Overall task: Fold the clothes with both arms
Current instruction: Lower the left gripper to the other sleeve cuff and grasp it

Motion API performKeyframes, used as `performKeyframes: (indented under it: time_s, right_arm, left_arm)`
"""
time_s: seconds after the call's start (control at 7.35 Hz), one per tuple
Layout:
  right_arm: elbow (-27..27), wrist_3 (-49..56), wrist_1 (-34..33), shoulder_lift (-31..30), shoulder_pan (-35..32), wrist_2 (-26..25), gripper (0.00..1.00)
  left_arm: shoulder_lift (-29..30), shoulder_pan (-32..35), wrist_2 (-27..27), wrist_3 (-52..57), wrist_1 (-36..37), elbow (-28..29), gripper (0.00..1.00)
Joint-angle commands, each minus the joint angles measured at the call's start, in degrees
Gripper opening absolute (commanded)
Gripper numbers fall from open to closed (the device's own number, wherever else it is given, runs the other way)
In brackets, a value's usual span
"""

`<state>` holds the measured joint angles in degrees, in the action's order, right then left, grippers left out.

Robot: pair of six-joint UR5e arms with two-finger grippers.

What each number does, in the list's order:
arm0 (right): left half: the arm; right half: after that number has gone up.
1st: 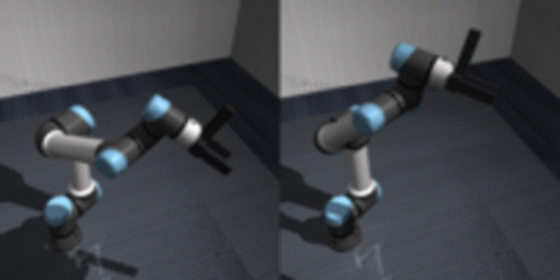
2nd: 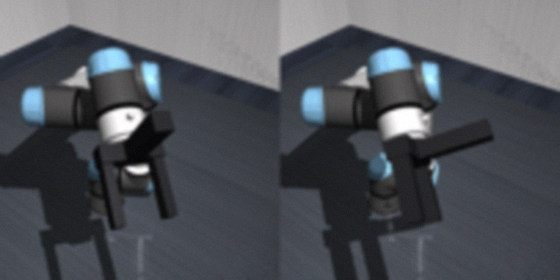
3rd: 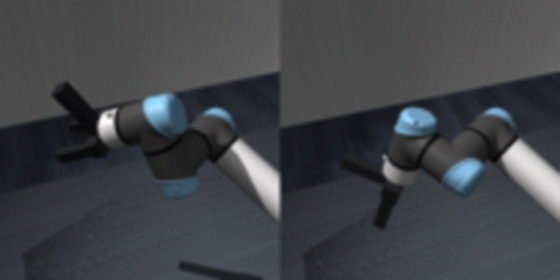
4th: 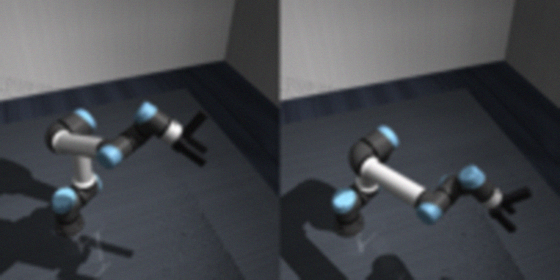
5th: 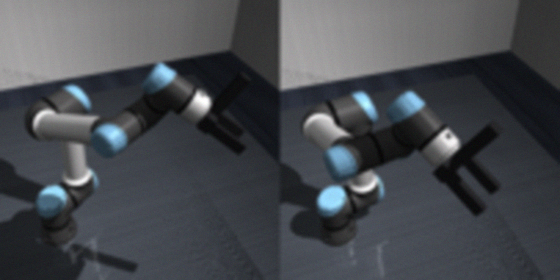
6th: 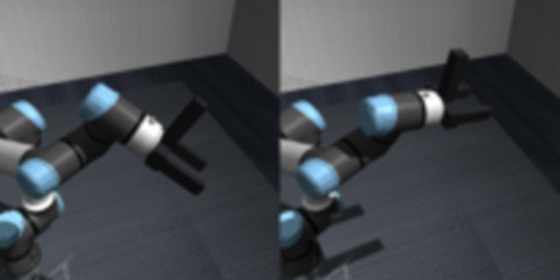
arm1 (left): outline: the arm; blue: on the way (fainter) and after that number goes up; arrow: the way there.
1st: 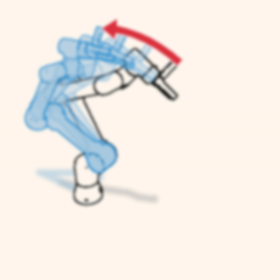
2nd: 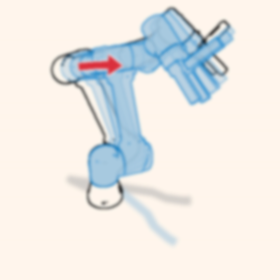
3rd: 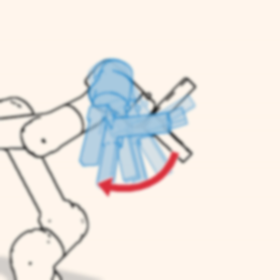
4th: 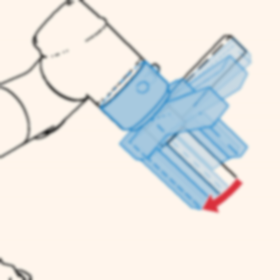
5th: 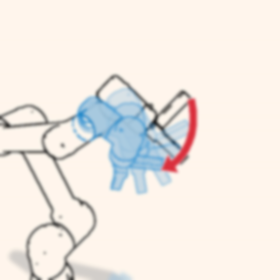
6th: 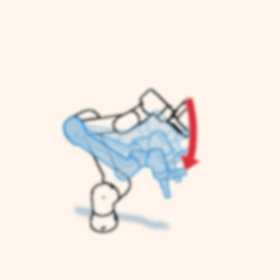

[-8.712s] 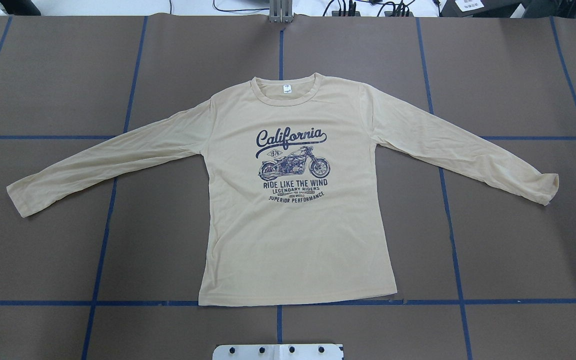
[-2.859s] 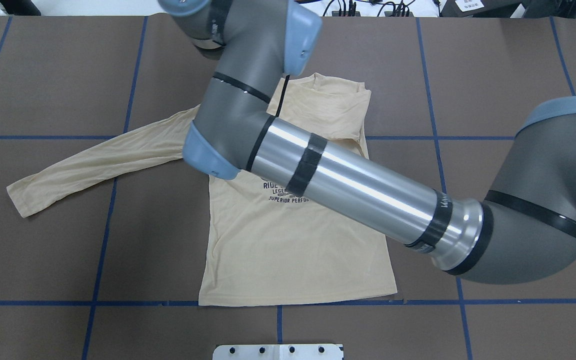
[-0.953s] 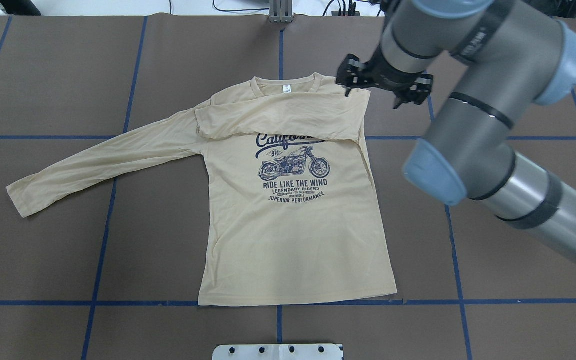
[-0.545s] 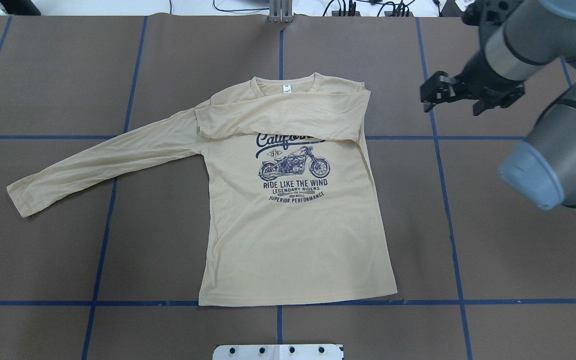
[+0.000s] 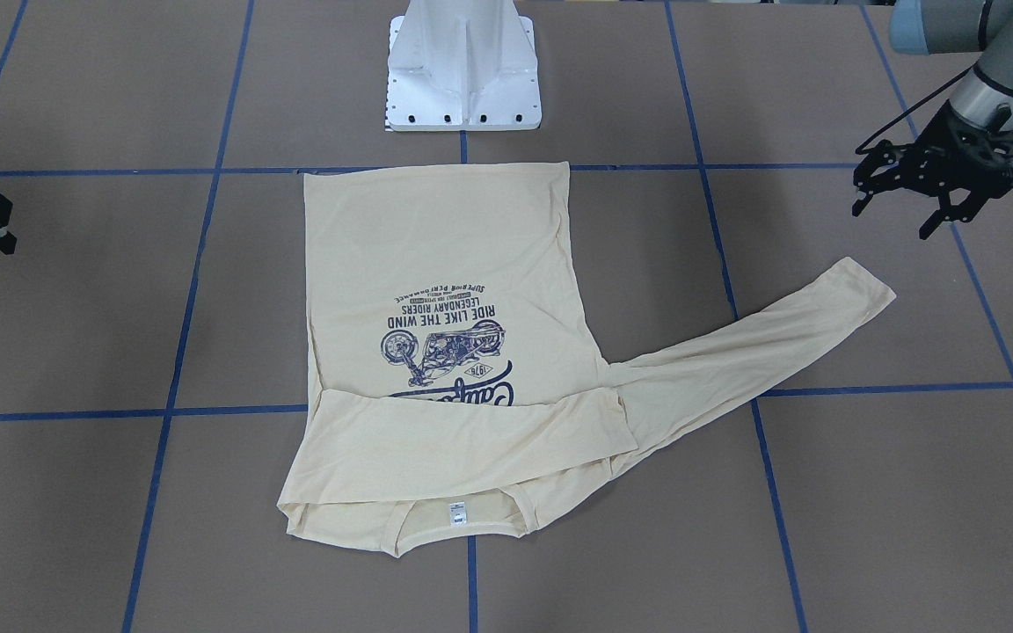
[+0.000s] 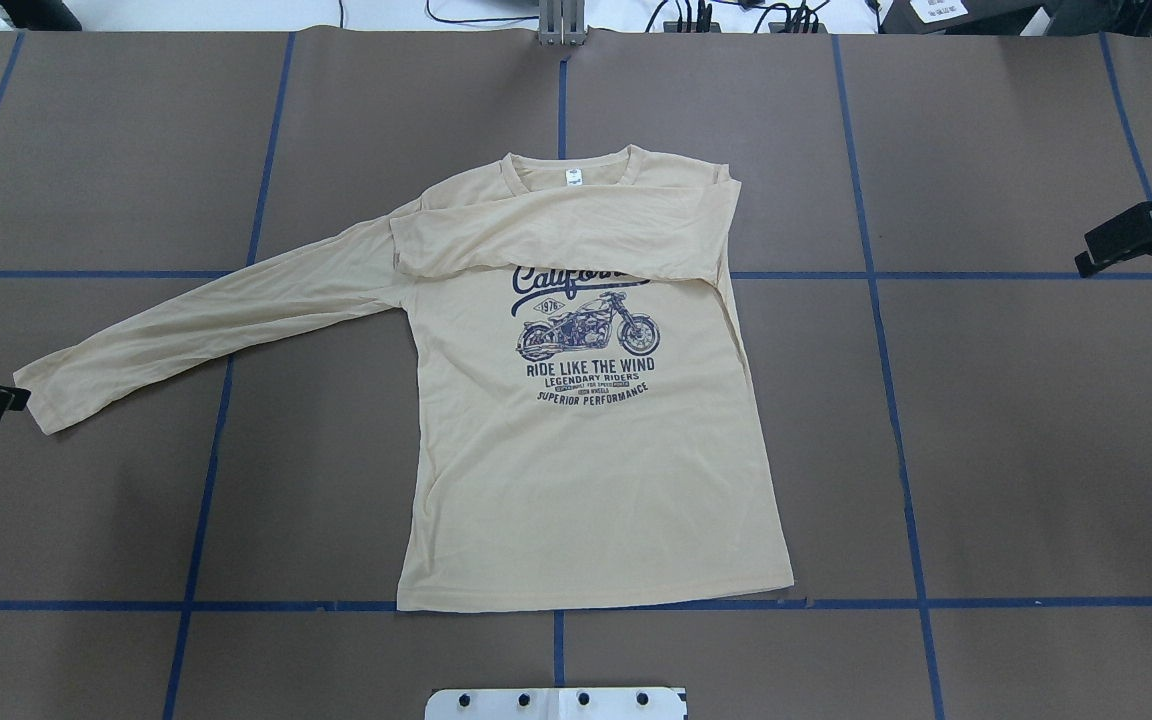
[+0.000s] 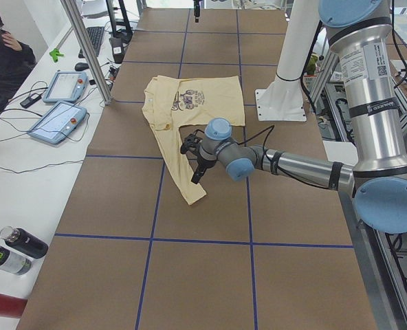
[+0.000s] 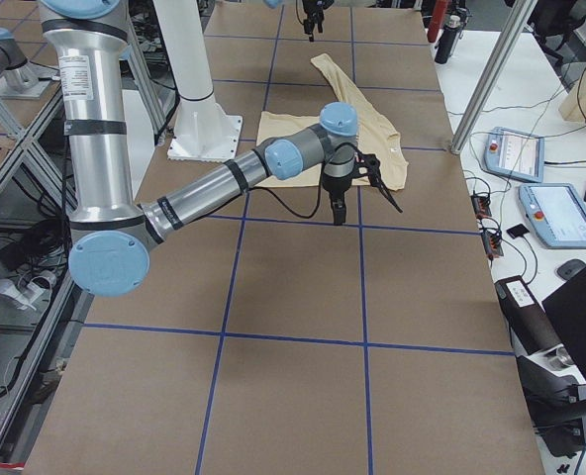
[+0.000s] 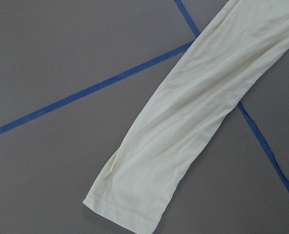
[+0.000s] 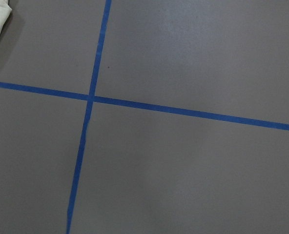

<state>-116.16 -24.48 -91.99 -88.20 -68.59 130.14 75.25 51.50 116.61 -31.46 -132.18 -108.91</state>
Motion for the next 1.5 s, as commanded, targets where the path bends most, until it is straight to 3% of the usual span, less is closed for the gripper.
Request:
performKeyframes:
  time_s: [0.0, 0.41, 1.36]
  right_arm:
    - [0.1, 1.0, 1.4, -1.6, -0.8, 0.9, 1.00]
    - [0.1, 0.8, 1.4, -1.6, -0.8, 0.9, 1.00]
    - [0.2, 0.8, 1.5, -1.7, -0.8, 0.9, 1.00]
  left_arm:
    - [0.5, -7.1, -5.6, -5.5, -3.9, 4.2, 0.96]
    - [1.0, -7.6, -8.2, -5.1, -3.9, 5.9, 0.83]
    - [3.6, -8.5, -8.2, -2.1, -3.9, 10.2, 0.74]
